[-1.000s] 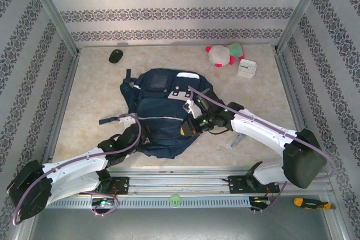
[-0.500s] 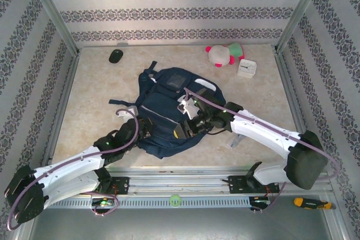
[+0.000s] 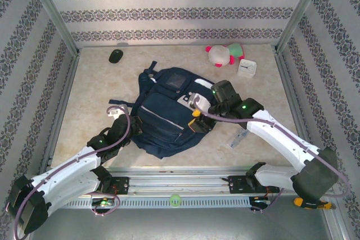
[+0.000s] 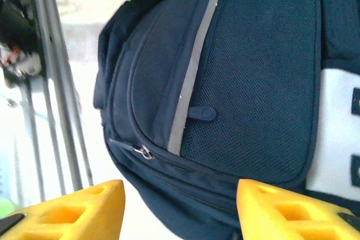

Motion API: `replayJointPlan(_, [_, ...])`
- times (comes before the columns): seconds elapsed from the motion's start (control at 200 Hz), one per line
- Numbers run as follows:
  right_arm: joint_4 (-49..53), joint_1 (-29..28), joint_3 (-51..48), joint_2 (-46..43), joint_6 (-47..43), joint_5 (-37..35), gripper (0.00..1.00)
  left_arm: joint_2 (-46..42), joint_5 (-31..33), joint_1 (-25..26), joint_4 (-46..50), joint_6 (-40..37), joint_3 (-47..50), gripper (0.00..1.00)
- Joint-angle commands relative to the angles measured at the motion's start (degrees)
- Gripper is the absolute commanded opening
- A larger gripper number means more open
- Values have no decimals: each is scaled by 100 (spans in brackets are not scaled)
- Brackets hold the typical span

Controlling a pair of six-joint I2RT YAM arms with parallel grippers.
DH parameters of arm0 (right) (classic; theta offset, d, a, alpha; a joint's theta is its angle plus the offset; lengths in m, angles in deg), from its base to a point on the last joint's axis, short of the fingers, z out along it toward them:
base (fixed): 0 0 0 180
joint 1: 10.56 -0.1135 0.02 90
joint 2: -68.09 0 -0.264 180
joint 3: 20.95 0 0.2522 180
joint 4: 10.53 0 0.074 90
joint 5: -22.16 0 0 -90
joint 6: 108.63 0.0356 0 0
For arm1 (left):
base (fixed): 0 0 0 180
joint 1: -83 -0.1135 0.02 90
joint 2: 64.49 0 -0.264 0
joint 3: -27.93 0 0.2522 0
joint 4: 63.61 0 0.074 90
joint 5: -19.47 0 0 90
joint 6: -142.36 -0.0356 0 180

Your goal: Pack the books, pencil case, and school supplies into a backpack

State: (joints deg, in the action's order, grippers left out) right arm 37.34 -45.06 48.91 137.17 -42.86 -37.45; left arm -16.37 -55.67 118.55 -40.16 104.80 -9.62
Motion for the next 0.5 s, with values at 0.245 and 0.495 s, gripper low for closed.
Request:
replayJointPlan(0.245, [-1190,-529,-732,498,-4121,-616,50,527,-386,-86,-140,-159,24,13])
replayJointPlan(0.495, [-2219,-759,-1094,897,-4389,-1459,46,844,-500,-217,-397,-267,-45,13])
